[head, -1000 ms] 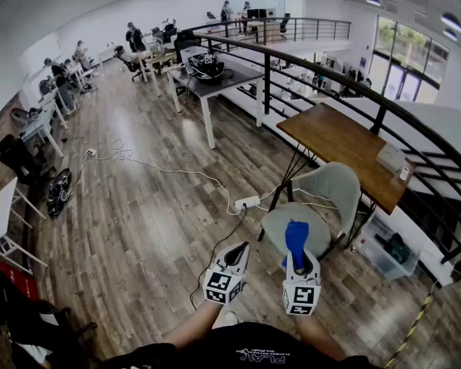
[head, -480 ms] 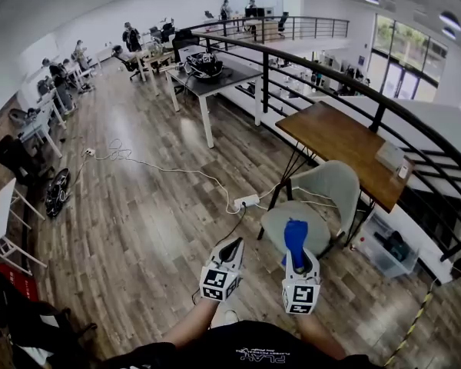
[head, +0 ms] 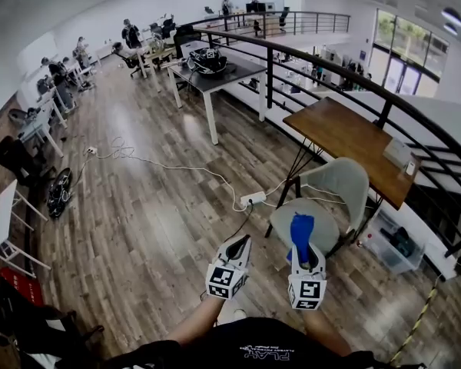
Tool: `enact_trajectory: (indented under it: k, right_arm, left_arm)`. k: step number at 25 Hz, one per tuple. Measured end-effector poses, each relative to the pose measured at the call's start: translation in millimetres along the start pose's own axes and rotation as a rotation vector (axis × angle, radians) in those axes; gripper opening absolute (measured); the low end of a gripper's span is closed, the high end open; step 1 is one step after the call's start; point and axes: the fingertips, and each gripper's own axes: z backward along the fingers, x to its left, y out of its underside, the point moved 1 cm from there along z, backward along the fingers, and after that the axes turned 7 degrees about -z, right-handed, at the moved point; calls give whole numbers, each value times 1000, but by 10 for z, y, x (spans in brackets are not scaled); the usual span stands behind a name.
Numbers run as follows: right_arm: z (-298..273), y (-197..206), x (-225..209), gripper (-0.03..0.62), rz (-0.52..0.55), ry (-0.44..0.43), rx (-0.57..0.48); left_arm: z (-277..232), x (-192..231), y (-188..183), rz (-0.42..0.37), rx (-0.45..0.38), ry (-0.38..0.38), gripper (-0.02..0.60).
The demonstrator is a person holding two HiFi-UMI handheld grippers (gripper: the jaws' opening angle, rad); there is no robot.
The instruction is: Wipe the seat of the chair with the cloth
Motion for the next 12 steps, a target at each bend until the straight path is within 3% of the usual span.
enact_trajectory:
  k: [12]
  right_arm:
    - [-251,34,274,120,41,63,46]
  left_arm:
    - [-10,313,49,18,-45,80,2]
